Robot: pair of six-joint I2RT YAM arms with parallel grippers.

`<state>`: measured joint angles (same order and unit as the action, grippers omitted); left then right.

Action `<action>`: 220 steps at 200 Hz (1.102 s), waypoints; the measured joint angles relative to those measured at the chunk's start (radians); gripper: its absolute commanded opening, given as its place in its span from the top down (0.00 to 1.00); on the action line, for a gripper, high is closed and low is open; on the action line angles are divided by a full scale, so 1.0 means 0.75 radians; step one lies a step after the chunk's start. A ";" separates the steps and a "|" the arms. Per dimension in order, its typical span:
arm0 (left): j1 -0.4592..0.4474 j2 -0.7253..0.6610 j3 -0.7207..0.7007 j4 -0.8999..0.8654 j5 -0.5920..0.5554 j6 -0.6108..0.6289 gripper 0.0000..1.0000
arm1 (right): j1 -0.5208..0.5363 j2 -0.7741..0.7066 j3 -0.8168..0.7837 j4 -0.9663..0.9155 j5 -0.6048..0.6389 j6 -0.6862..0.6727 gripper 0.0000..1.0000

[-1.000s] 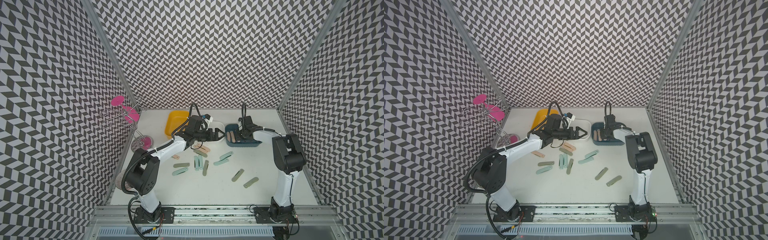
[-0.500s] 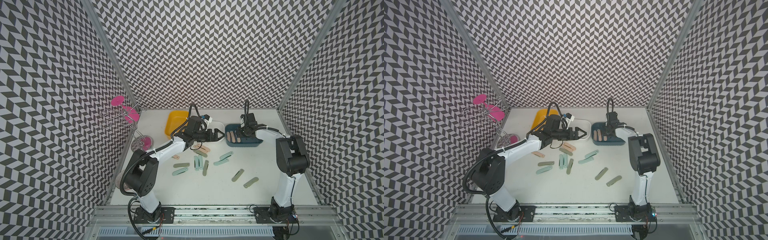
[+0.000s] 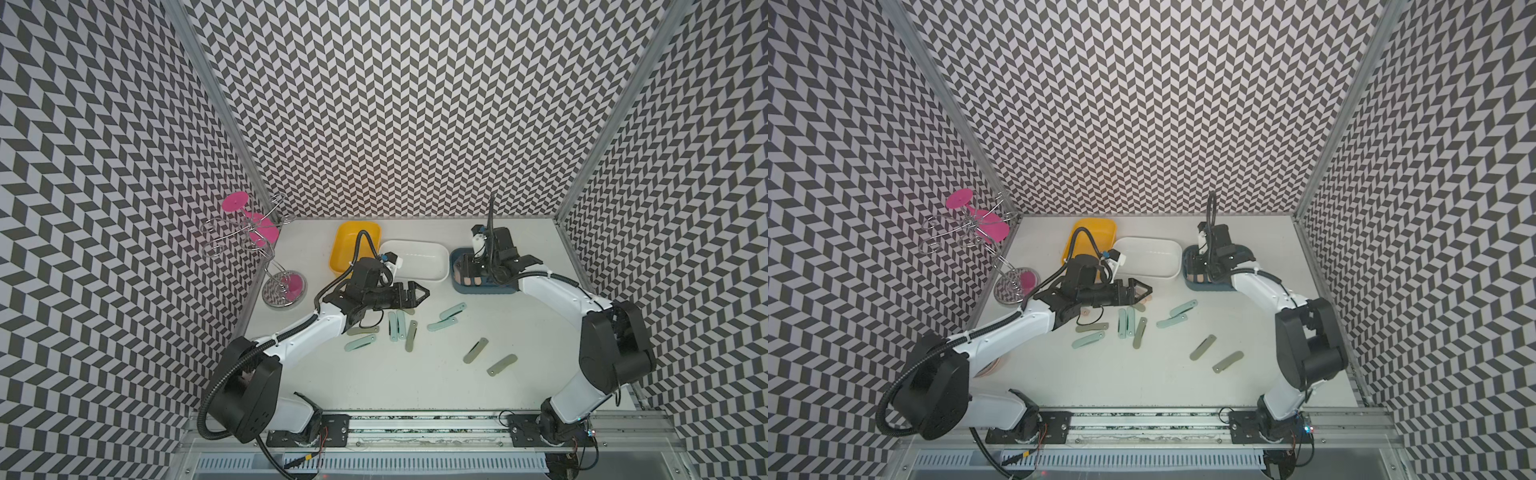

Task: Place the fruit knives into the storage box by color
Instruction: Place the fruit knife in the storage box, then move the storage box to the center of the board.

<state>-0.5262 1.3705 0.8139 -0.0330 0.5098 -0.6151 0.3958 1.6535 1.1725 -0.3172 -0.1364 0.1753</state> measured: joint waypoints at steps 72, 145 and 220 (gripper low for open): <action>0.204 -0.261 -0.185 -0.071 0.000 0.019 0.00 | 0.400 0.035 -0.061 0.050 0.001 0.137 0.38; 0.299 -0.359 -0.255 -0.129 0.014 0.037 0.00 | 0.420 0.282 0.112 0.096 -0.050 0.216 0.43; 0.327 -0.406 -0.265 -0.167 0.016 0.052 0.00 | 0.417 0.485 0.397 0.078 -0.025 0.205 0.51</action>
<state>-0.2813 1.0657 0.6151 -0.1585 0.5220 -0.5758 0.7082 2.0171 1.4704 -0.2584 -0.1551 0.3290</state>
